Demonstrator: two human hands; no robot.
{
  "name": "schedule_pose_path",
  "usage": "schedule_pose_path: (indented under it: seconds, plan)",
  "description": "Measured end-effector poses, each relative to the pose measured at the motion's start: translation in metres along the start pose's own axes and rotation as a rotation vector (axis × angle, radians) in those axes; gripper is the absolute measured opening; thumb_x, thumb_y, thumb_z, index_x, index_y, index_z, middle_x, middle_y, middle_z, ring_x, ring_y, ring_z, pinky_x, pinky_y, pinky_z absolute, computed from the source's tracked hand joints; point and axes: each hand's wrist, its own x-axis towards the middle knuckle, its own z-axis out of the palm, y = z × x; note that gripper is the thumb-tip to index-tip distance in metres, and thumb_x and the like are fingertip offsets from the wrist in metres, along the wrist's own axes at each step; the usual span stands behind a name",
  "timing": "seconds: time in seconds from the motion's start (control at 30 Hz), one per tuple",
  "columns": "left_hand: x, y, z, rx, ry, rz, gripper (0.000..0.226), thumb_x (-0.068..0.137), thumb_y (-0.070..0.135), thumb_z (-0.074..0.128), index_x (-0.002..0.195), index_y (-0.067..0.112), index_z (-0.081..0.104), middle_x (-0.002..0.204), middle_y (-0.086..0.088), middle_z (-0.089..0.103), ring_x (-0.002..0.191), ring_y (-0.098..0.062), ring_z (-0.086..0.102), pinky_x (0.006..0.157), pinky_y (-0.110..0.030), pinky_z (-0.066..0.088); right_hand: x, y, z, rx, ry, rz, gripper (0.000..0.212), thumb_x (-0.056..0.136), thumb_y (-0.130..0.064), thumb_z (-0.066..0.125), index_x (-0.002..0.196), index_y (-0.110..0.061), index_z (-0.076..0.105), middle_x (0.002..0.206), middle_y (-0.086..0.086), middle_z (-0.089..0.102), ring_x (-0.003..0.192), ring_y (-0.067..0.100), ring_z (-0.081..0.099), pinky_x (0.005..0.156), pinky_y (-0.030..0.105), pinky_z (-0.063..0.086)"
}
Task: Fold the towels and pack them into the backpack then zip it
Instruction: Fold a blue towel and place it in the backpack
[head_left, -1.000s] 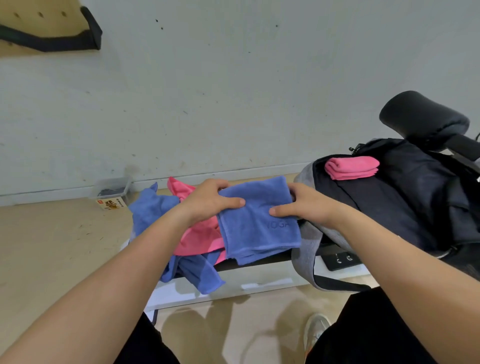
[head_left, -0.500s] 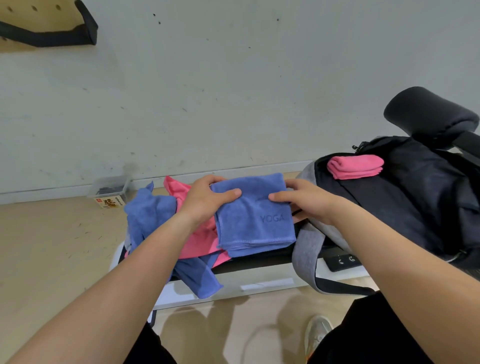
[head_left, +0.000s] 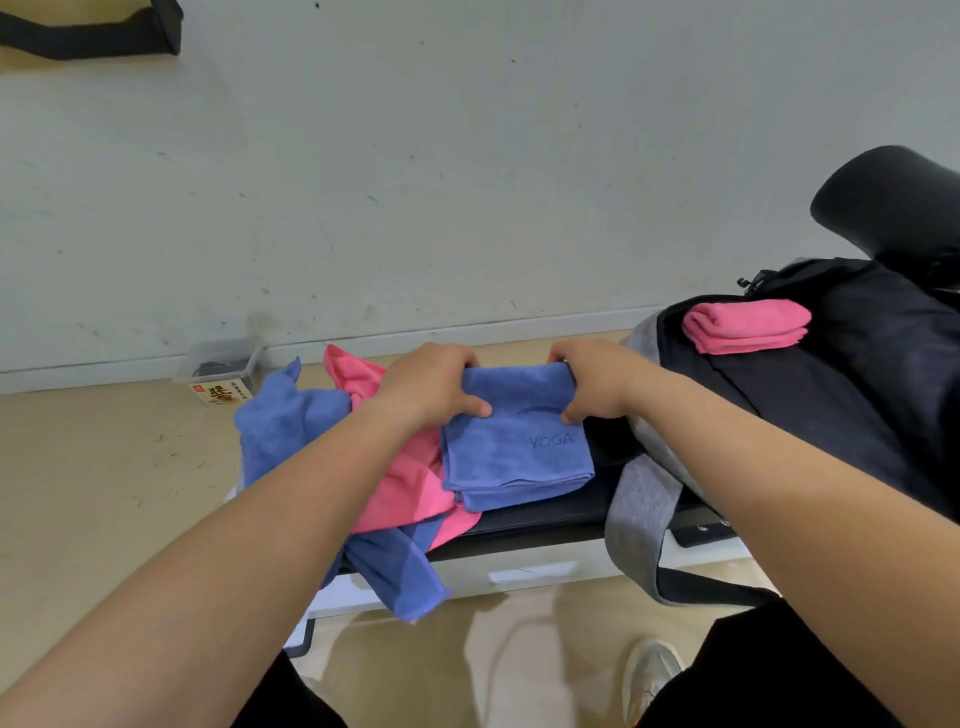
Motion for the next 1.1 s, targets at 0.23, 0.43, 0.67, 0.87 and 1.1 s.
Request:
schedule_pose_path:
  seconds: [0.23, 0.43, 0.67, 0.87, 1.1]
  plan:
    - [-0.003, -0.001, 0.008, 0.238, 0.054, 0.013, 0.053, 0.064, 0.065, 0.073, 0.098, 0.027, 0.057, 0.091, 0.005, 0.065, 0.085, -0.024, 0.061, 0.061, -0.032, 0.038, 0.017, -0.012, -0.002, -0.145, -0.107, -0.032, 0.076, 0.066, -0.024, 0.083, 0.130, -0.023, 0.043, 0.121, 0.000, 0.058, 0.101, 0.024, 0.057, 0.078, 0.036, 0.050]
    - [-0.020, -0.004, -0.004, 0.201, 0.024, 0.013, 0.045, 0.066, 0.039, 0.074, 0.103, 0.030, 0.052, 0.097, 0.006, 0.063, 0.087, -0.024, 0.060, 0.060, -0.032, 0.036, 0.010, -0.022, 0.002, -0.408, -0.012, -0.126, 0.041, 0.068, -0.024, 0.076, 0.103, -0.022, 0.055, 0.098, 0.000, 0.062, 0.082, 0.021, 0.058, 0.059, 0.030, 0.043]
    - [-0.061, 0.008, 0.016, 0.062, 0.163, 0.061, 0.023, 0.076, 0.033, 0.061, 0.096, 0.030, 0.050, 0.098, 0.008, 0.054, 0.082, -0.023, 0.058, 0.068, -0.039, 0.050, -0.018, -0.009, 0.030, -0.303, 0.243, -0.198, 0.031, 0.078, -0.015, 0.065, 0.105, -0.021, 0.050, 0.101, 0.000, 0.053, 0.085, 0.026, 0.059, 0.065, 0.038, 0.049]
    - [-0.089, 0.022, 0.020, -0.168, 0.171, 0.035, 0.019, 0.079, 0.029, 0.064, 0.094, 0.028, 0.053, 0.095, 0.008, 0.055, 0.084, -0.016, 0.054, 0.073, -0.032, 0.038, -0.054, 0.000, 0.029, -0.074, 0.204, -0.230, 0.033, 0.074, -0.023, 0.070, 0.100, -0.027, 0.050, 0.101, -0.004, 0.051, 0.088, 0.020, 0.055, 0.076, 0.036, 0.049]
    - [-0.107, 0.027, 0.031, -0.196, 0.053, 0.043, 0.025, 0.074, 0.032, 0.070, 0.085, 0.033, 0.048, 0.098, 0.006, 0.049, 0.082, -0.018, 0.053, 0.065, -0.030, 0.042, -0.080, 0.003, 0.048, -0.136, 0.143, -0.225, 0.024, 0.084, -0.021, 0.060, 0.097, -0.023, 0.041, 0.104, 0.000, 0.043, 0.074, 0.024, 0.054, 0.066, 0.038, 0.049]
